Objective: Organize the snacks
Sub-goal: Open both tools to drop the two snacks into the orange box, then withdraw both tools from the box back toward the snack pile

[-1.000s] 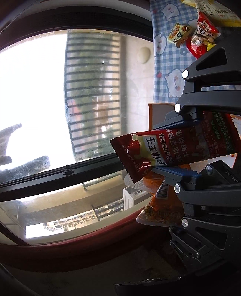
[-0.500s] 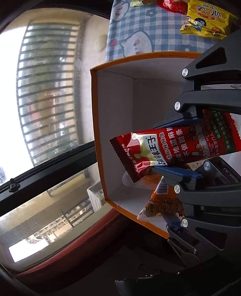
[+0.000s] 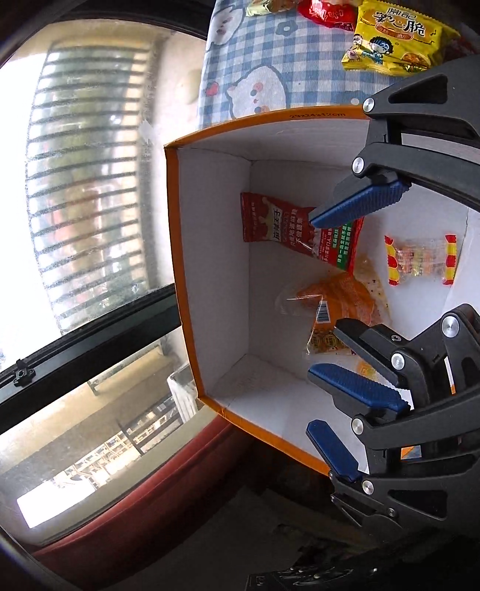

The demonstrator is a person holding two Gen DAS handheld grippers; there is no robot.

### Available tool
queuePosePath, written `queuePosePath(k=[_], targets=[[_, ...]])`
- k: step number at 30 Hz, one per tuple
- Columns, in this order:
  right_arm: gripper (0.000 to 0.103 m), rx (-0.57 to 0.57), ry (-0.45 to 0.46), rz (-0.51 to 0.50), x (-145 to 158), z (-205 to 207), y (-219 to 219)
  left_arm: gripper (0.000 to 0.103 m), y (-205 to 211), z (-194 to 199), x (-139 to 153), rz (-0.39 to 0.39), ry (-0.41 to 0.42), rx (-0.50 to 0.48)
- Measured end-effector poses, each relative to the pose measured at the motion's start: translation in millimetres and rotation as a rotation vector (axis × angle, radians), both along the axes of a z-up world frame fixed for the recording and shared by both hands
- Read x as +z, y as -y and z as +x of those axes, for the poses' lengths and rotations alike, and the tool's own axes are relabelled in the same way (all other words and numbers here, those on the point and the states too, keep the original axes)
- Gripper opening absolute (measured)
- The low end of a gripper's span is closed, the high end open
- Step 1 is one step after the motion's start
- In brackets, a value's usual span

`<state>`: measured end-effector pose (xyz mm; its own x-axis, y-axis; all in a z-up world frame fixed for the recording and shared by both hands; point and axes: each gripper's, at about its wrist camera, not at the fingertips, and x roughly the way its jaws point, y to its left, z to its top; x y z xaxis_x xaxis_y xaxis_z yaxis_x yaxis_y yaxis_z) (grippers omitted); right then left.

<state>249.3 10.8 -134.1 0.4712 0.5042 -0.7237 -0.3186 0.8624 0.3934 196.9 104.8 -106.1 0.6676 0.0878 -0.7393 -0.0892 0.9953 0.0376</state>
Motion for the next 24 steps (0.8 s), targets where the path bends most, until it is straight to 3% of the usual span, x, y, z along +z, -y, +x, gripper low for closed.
queuePosePath(k=[2, 3, 24], targets=[[0.093, -0.036, 0.03, -0.042, 6.3, -9.9, 5.1, 0.091, 3.5, -8.4, 3.6, -0.008, 0.016, -0.004], [0.095, -0.049, 0.054, -0.051, 8.1, -16.9, 9.8, 0.091, 5.8, -12.4, 5.8, -0.014, 0.023, -0.008], [0.096, -0.121, 0.139, -0.037, 56.8, -111.2, 96.7, 0.092, 80.9, -97.9, 45.9, -0.085, 0.168, -0.135]])
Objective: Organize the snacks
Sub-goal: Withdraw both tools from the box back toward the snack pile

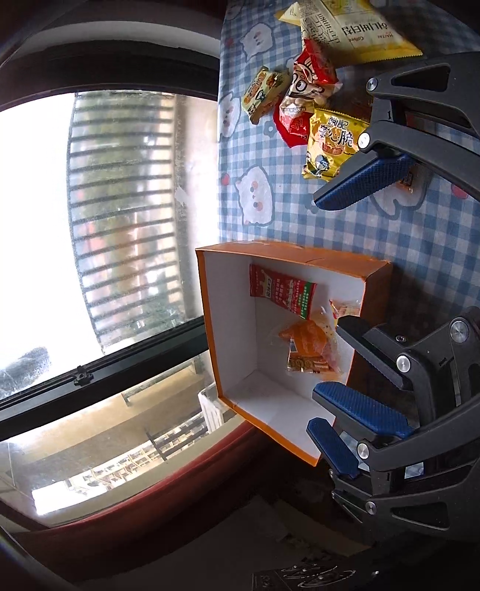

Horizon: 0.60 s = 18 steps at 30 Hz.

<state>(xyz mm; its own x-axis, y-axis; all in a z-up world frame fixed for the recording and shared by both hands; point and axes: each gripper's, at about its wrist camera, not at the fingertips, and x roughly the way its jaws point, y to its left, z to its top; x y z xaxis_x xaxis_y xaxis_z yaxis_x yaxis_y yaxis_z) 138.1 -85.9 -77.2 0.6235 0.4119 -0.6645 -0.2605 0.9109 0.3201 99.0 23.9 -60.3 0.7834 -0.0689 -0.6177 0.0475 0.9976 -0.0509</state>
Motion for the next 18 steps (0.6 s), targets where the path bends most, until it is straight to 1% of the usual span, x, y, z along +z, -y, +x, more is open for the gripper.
queuePosePath(k=[5, 8, 11, 15, 18], targets=[[0.096, -0.026, 0.068, -0.026, 7.7, -27.6, 17.2, 0.092, 12.4, -19.3, 1.9, -0.042, 0.029, -0.02], [0.096, -0.038, 0.125, -0.06, 9.2, -44.3, 27.5, 0.092, 21.4, -29.1, -2.6, -0.075, 0.016, -0.038], [0.096, -0.057, 0.159, -0.08, 6.9, -60.3, 37.9, 0.092, 29.6, -37.7, -9.1, -0.101, 0.009, -0.05], [0.096, -0.083, 0.188, -0.111, -2.1, -73.9, 53.5, 0.092, 47.5, -43.9, -18.9, -0.084, 0.003, -0.083], [0.096, -0.097, 0.19, -0.104, -12.3, -79.8, 66.8, 0.092, 62.1, -50.0, -27.6, -0.057, 0.015, -0.087]])
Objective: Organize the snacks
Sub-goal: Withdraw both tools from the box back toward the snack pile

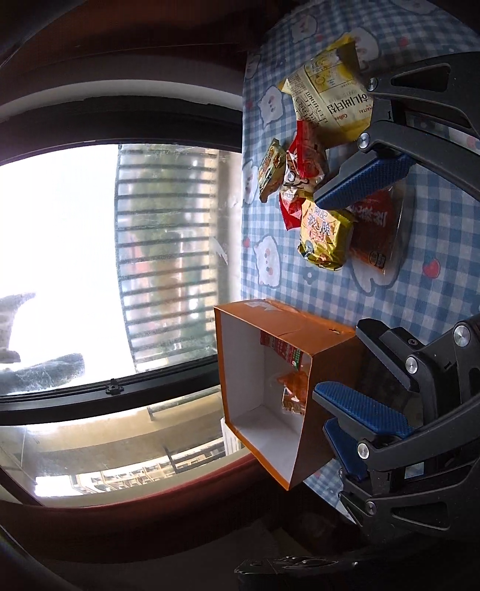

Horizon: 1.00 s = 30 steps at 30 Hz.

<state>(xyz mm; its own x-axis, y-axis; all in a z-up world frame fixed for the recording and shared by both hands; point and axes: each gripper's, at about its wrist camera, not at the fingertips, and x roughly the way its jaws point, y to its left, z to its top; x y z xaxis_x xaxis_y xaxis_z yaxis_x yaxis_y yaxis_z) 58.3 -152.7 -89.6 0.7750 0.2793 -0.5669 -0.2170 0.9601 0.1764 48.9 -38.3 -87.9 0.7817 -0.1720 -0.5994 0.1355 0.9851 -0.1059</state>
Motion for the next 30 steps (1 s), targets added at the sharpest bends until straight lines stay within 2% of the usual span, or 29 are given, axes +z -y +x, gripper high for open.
queuePosePath(k=[6, 11, 17, 20, 26, 30], targets=[[0.096, -0.037, -0.002, -0.005, -20.2, -3.2, 23.0, 0.091, 20.4, 0.1, -21.7, -0.021, -0.015, -0.003], [0.096, -0.068, -0.017, -0.008, -42.1, -0.7, 40.0, 0.091, 36.6, 10.5, -44.3, -0.018, -0.072, -0.05], [0.096, -0.106, -0.103, -0.006, -80.1, 14.0, 54.0, 0.091, 52.6, 29.1, -78.6, 0.038, -0.159, -0.065], [0.096, -0.12, -0.147, -0.007, -95.7, 24.8, 56.2, 0.085, 57.2, 37.0, -91.4, 0.047, -0.191, -0.07], [0.096, -0.137, -0.194, -0.003, -110.5, 42.3, 58.9, 0.081, 59.4, 56.0, -99.8, 0.056, -0.235, -0.061], [0.096, -0.142, -0.191, 0.011, -103.8, 48.7, 64.1, 0.082, 67.9, 64.8, -87.3, 0.096, -0.191, -0.07]])
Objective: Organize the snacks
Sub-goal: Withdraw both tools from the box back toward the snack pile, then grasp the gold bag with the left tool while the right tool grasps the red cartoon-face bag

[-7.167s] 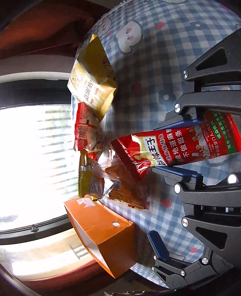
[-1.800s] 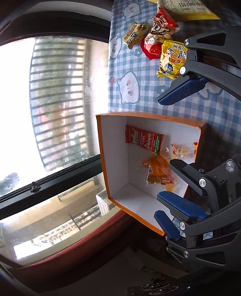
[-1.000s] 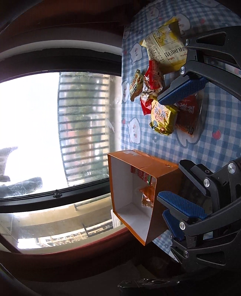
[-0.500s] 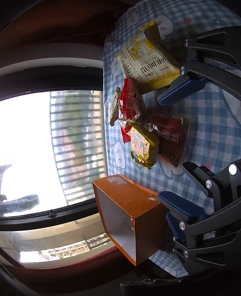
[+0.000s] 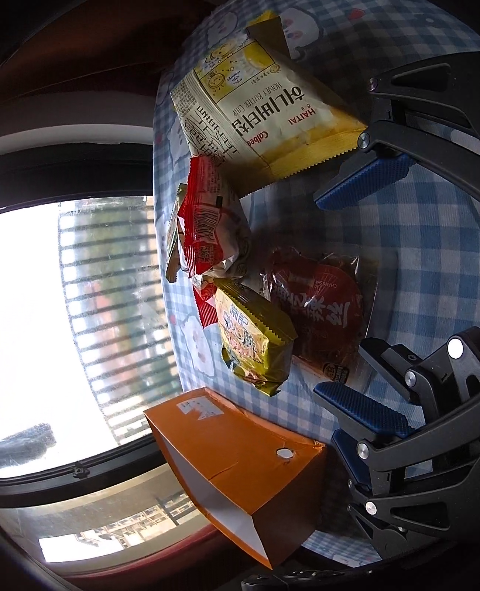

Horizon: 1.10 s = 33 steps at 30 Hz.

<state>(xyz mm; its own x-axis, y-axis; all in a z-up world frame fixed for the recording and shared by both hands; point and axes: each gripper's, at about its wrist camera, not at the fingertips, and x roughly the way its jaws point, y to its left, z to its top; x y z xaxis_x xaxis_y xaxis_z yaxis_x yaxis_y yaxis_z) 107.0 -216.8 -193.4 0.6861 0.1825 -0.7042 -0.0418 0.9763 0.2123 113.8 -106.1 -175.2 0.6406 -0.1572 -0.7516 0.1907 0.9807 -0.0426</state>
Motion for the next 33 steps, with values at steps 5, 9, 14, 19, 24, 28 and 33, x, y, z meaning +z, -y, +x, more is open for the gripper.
queuePosePath(k=[5, 9, 14, 19, 24, 28, 33], targets=[[0.096, -0.029, 0.028, -0.016, 16.7, 13.5, 7.9, 0.086, 8.1, 20.1, 15.4, 0.002, 0.046, -0.001], [0.096, -0.054, 0.034, -0.004, 24.7, 25.7, 18.7, 0.087, 13.7, 42.1, 21.8, -0.011, 0.032, -0.009], [0.096, -0.091, 0.059, -0.02, 31.0, 49.6, 31.8, 0.089, 26.4, 72.1, 28.2, 0.014, 0.063, -0.014], [0.096, -0.088, 0.04, -0.032, 25.3, 75.0, 41.3, 0.089, 32.0, 99.6, 14.1, -0.008, -0.037, -0.048], [0.096, -0.029, 0.035, -0.116, 11.3, 94.3, 29.6, 0.09, 33.4, 105.5, -2.4, 0.021, -0.046, -0.037], [0.096, -0.031, -0.005, -0.136, -4.1, 102.4, 28.0, 0.097, 36.5, 103.6, -12.8, 0.056, -0.036, -0.054], [0.096, -0.022, -0.019, -0.121, -13.3, 104.2, 29.2, 0.098, 29.3, 107.0, -21.5, 0.067, -0.049, -0.028]])
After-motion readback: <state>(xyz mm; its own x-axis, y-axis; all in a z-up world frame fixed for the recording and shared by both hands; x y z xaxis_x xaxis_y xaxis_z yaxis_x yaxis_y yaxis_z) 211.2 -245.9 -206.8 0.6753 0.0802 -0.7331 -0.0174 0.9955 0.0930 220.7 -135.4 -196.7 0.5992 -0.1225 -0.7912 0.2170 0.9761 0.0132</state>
